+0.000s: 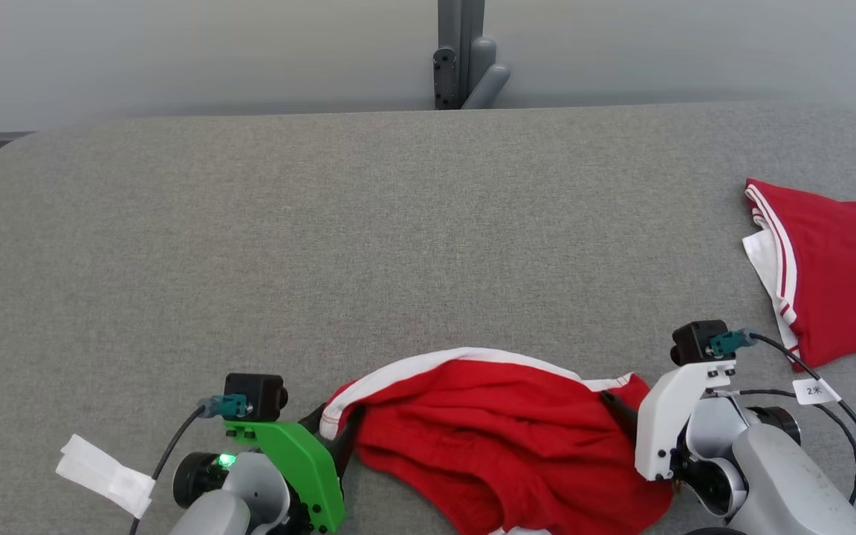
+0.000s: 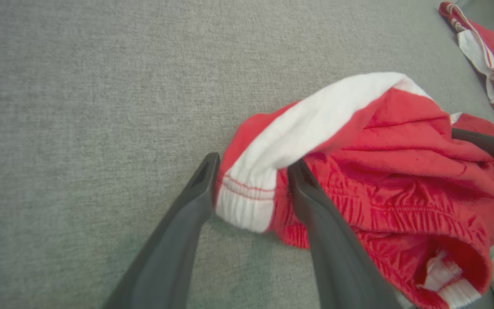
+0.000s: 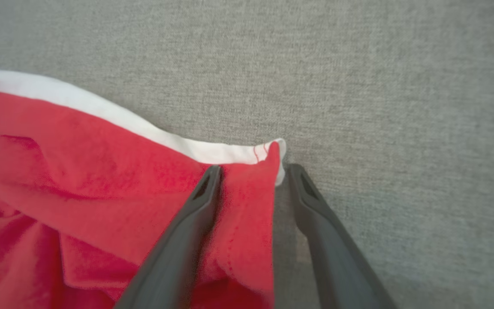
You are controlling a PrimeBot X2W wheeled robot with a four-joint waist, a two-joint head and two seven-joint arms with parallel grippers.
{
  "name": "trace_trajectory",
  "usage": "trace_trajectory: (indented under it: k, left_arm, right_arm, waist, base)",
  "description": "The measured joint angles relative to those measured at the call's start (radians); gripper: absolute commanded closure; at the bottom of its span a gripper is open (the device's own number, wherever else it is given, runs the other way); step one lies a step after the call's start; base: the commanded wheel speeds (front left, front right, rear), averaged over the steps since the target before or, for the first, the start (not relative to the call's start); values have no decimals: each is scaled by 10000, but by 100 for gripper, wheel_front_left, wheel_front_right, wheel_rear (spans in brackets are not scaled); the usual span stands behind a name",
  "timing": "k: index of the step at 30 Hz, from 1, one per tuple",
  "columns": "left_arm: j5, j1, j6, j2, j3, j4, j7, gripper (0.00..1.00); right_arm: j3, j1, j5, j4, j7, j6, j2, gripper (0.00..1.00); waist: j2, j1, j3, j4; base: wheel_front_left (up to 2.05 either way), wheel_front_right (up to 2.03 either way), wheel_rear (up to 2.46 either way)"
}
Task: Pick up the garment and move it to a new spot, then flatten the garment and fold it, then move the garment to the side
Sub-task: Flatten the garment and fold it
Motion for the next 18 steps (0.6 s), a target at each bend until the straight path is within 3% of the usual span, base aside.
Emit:
trace_trajectory:
  k: [1, 2, 4, 5, 6, 7, 8, 9, 14, 18]
  left_arm:
    - [0, 0, 0, 4, -6, 0, 15, 51]
    - [0, -1, 0, 4, -29, 2, 46, 55]
    - [0, -10, -10, -4, -77, 27, 84, 60]
    - [0, -25, -15, -12, -94, 52, 86, 58]
    - [0, -47, -29, -21, -123, 81, 102, 59]
    - [0, -71, -63, -29, -163, 121, 144, 60]
    - [-4, -106, -81, -48, -197, 163, 146, 66]
    - [-33, -158, -92, -81, -211, 201, 169, 100]
    - [-290, -300, -311, -111, -364, 295, 159, 100]
    - [-437, -573, -370, 169, -276, -219, 92, 100]
  right_arm:
    - [-69, 2, 0, 6, -36, 0, 8, 38]
    - [-128, -3, -6, 13, -132, 0, 15, 51]
    - [-209, -15, -86, 128, -286, 0, 69, 54]
    - [-203, -46, -125, 199, -324, -2, 96, 44]
    - [-201, -90, -184, 288, -370, 0, 125, 23]
    - [-203, -153, -232, 395, -410, 0, 155, 22]
    - [-142, -220, -267, 464, -468, -2, 184, 62]
    - [-102, -290, -265, 545, -550, -2, 219, 100]
    - [209, -602, -113, 711, -1223, -10, 222, 100]
    - [334, -959, 75, 301, -1812, -10, -148, 100]
  waist:
    - [0, 0, 3, -6]
    - [0, 0, 2, -7]
    - [0, 0, -5, -7]
    - [0, 0, -5, -6]
    - [0, 0, -4, -5]
    - [0, 0, -5, -1]
    - [0, 0, -9, 3]
    - [0, 0, -18, 4]
    - [0, 0, -110, -25]
    - [0, 0, -165, -82]
  base:
    - [0, 0, 0]
    - [0, 0, 0]
    - [0, 0, 0]
    - [0, 0, 0]
    - [0, 0, 0]
    - [0, 0, 0]
    - [0, 0, 0]
    - [0, 0, 0]
    - [0, 0, 0]
    - [0, 0, 0]
